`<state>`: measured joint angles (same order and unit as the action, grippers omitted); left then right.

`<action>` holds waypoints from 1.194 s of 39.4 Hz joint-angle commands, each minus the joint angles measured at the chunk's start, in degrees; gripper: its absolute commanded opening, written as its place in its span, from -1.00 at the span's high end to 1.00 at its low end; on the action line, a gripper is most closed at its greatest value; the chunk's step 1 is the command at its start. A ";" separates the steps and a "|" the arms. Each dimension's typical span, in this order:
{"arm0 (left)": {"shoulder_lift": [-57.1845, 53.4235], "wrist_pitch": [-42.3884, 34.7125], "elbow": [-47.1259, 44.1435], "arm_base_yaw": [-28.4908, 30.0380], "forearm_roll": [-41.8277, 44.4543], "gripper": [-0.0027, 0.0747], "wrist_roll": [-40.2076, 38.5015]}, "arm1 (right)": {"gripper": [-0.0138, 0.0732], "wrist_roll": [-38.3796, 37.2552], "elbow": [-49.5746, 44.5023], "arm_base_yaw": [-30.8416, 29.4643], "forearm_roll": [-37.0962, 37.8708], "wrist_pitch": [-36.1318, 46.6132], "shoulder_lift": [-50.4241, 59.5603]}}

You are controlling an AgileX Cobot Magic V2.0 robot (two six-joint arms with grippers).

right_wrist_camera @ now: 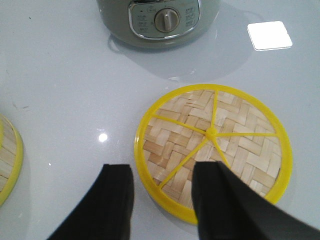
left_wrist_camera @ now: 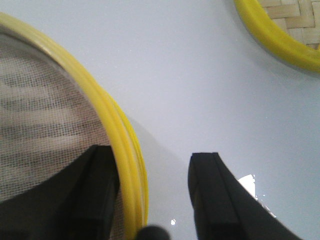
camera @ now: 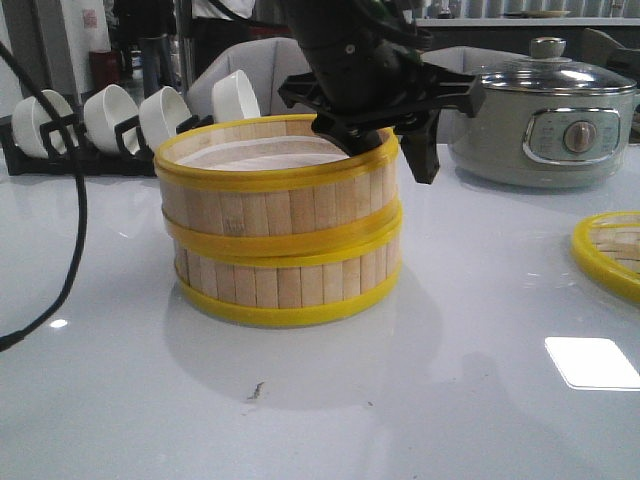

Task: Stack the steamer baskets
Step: 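Open the left gripper and withdraw it from the stacked basket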

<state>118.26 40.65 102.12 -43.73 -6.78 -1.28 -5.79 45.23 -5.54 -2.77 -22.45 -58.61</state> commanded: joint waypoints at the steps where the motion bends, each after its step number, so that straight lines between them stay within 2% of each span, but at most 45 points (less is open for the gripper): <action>1: -3.95 -3.89 3.01 -0.29 -0.50 -0.11 0.17 | -0.22 0.25 2.23 -0.26 0.04 4.43 0.39; 14: -4.07 0.54 11.76 2.46 2.70 -0.11 -0.33 | -0.22 0.25 2.23 -0.26 0.04 4.11 -0.77; 23: -4.28 6.91 18.73 7.74 7.96 -0.11 -6.26 | -0.22 0.25 2.23 -0.26 0.04 4.86 -0.75; 32: -7.76 10.84 20.90 14.22 8.11 -0.09 -6.26 | -0.22 0.25 2.23 -0.26 0.04 5.04 -0.75; 37: -10.50 12.15 20.90 17.78 9.08 0.11 -6.26 | -0.22 0.25 2.23 -0.26 0.04 5.29 -0.75; 44: -15.40 13.43 20.90 24.76 9.36 0.74 -6.26 | -0.22 0.25 2.23 -0.26 0.04 5.59 -0.75; 47: -17.52 13.43 20.78 28.03 9.36 0.70 -6.26 | -0.22 0.25 2.23 -0.26 0.04 5.76 -0.75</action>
<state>106.39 56.85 121.02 -18.80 2.18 -7.01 -5.79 45.23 -5.54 -2.77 -21.78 -60.01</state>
